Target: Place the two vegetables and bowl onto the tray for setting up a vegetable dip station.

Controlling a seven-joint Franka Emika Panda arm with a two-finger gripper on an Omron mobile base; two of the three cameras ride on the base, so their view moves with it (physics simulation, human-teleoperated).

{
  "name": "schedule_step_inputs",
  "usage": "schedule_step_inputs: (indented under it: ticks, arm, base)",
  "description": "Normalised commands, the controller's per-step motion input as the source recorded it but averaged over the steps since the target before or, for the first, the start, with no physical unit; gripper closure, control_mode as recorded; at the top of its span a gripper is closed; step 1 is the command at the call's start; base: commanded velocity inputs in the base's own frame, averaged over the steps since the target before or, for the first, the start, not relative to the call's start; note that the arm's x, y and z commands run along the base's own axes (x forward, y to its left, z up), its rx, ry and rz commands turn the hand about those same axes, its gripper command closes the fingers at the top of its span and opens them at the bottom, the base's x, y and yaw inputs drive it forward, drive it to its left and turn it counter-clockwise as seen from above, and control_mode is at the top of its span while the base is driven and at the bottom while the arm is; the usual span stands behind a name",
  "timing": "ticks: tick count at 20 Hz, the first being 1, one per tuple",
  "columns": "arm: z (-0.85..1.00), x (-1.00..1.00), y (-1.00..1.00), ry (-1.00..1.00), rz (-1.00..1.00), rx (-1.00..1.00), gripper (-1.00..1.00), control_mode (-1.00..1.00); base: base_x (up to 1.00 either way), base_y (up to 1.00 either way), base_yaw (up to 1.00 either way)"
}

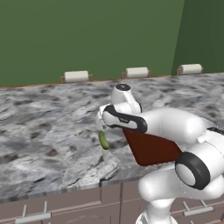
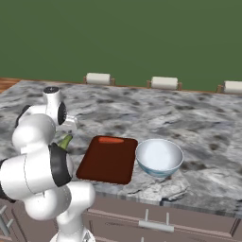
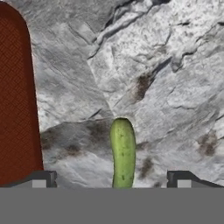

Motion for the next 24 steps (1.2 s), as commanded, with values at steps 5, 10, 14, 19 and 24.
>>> schedule_step_inputs:
  ticks: [5,10,14,19,24]
  arm:
    - [-0.27,0.0,0.19,0.0,0.11,0.0,-1.0,-1.0]
    - [-0.11,0.06,0.08,0.0,0.05,0.0,-1.0,-1.0]
    - [-0.18,0.18,0.0,0.0,0.0,0.0,-1.0,-1.0]
    - [-0.23,0.16,0.0,0.0,0.0,0.0,-1.0,-1.0]
    - [-0.16,0.05,0.02,0.0,0.0,0.0,-1.0,-1.0]
  base:
    - [0.0,0.0,0.0]
    - [0.0,0.0,0.0]
    - [0.0,0.0,0.0]
    - [0.0,0.0,0.0]
    - [0.0,0.0,0.0]
